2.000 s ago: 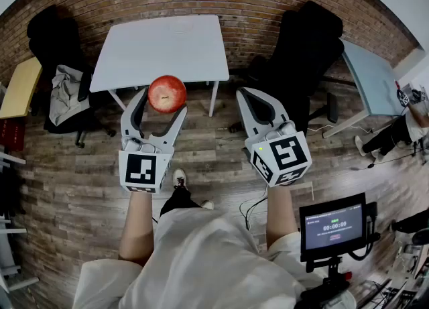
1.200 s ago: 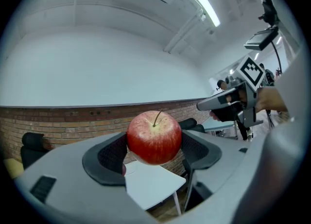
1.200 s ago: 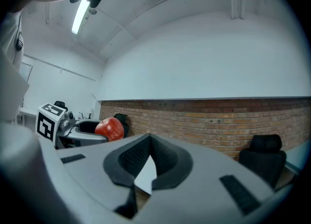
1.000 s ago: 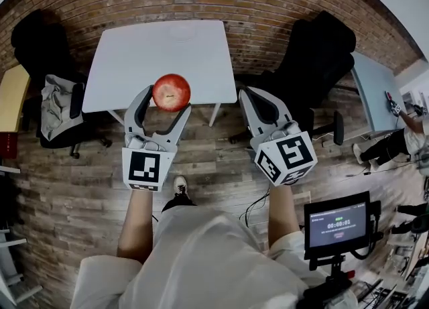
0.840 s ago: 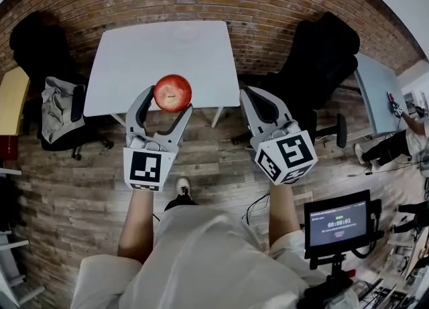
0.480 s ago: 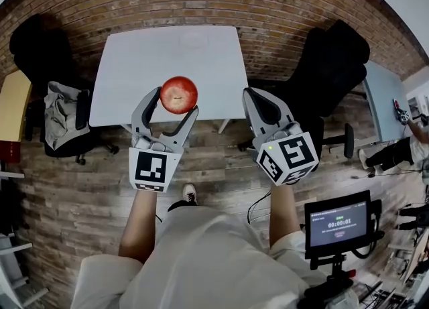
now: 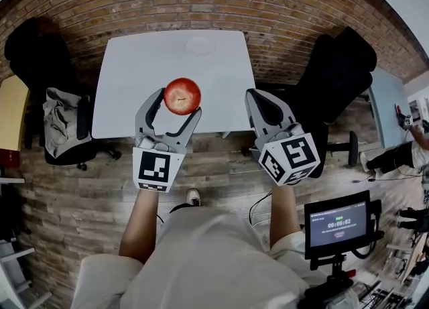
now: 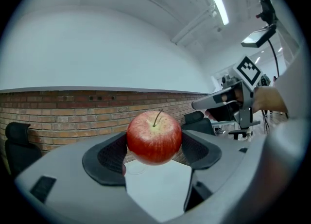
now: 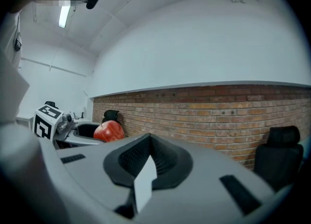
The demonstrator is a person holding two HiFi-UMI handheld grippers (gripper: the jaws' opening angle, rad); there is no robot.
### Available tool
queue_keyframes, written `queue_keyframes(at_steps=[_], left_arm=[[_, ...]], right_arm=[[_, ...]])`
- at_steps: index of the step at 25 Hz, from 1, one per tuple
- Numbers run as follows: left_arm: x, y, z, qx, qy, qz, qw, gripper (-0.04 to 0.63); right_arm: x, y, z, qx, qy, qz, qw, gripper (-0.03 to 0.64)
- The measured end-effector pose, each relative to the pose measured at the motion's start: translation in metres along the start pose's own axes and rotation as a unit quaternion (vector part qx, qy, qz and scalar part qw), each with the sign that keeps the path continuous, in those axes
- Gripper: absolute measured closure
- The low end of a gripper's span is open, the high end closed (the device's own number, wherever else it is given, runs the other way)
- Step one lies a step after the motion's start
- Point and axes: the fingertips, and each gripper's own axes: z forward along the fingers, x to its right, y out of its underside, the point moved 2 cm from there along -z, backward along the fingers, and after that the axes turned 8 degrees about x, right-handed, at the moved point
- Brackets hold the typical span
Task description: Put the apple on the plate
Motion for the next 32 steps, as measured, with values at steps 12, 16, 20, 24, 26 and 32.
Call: queue_keyframes(at_steps=[12,16,20,24,26,32], left_arm=[[-0.024,0.018,0.02,-0.012,0.013,-0.01,0.9998,0.238],[-0.039,0.029,0.037,-0.017,0.015,-0.02,0.9995,0.236],[-0.036,0.028,0.036,-0.017,0.015,-0.02,0.9995,0.236],[-0.036,0.026,0.032,-0.014,0.011,-0.017,0.9997,0.238],[-0.036,0.025,0.032,-0.014,0.011,-0.015,0.9997,0.238],[-0.04,0.027,0.052,-0.021,0.008,-0.013,0.9997,0.238]], right_arm=[[0.003,0.012,0.031,-0.015,0.005,0.007,1.0,0.614],[0.011,0.017,0.053,-0.024,0.009,0.008,1.0,0.614],[0.009,0.017,0.053,-0.026,0.005,0.011,1.0,0.614],[0.005,0.013,0.055,-0.017,0.0,0.007,1.0,0.614],[0.004,0.01,0.058,-0.012,-0.003,0.007,1.0,0.614],[0.021,0.01,0.076,-0.007,-0.012,0.015,1.0,0.614]])
